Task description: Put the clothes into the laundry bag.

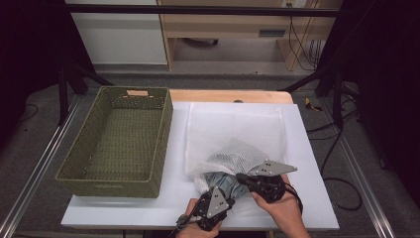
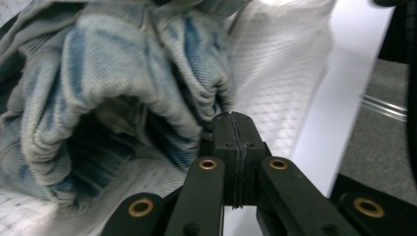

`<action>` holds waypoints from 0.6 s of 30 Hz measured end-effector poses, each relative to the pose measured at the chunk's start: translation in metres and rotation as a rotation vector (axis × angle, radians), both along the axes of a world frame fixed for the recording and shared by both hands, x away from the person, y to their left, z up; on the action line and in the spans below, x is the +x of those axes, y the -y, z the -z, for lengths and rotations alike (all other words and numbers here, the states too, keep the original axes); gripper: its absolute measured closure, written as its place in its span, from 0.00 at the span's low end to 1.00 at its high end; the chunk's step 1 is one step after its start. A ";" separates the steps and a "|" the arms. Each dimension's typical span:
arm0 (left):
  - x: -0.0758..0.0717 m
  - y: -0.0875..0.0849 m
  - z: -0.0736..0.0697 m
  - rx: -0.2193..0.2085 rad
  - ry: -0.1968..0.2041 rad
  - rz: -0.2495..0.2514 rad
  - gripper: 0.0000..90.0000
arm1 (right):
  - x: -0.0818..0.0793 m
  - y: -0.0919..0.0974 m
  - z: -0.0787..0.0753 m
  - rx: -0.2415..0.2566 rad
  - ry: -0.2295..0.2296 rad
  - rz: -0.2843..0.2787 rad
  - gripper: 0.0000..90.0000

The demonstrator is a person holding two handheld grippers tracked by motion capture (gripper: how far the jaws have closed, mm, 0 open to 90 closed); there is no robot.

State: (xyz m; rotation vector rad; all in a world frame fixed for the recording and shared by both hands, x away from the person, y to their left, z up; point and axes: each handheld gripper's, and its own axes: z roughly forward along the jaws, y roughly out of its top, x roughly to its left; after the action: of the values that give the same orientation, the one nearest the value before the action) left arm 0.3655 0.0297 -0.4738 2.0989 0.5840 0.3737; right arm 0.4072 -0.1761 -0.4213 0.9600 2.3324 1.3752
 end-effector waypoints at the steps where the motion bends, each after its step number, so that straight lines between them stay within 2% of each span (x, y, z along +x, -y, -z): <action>1: 0.002 -0.001 0.000 -0.001 -0.005 -0.009 1.00 | 0.000 0.000 0.000 0.000 0.004 -0.002 1.00; 3: 0.004 0.000 -0.001 -0.001 -0.005 -0.020 1.00 | 0.000 0.000 0.000 0.000 0.003 -0.002 1.00; 5: 0.007 0.001 -0.002 0.025 0.012 -0.026 1.00 | 0.000 -0.001 -0.001 0.002 0.001 0.003 1.00; 7: 0.011 0.002 -0.002 0.020 0.003 -0.040 1.00 | 0.000 -0.001 -0.001 0.000 0.005 0.004 1.00; 13: 0.020 0.002 -0.002 0.036 0.013 -0.062 1.00 | 0.001 -0.003 -0.002 -0.013 0.006 0.008 1.00; 18: 0.030 0.000 0.000 0.020 -0.002 -0.083 1.00 | 0.001 -0.005 -0.003 -0.018 0.006 0.013 1.00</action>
State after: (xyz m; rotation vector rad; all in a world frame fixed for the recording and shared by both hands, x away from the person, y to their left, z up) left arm 0.3951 0.0299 -0.4742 2.0987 0.6723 0.4257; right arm 0.4082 -0.1710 -0.4183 0.9636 2.3261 1.3481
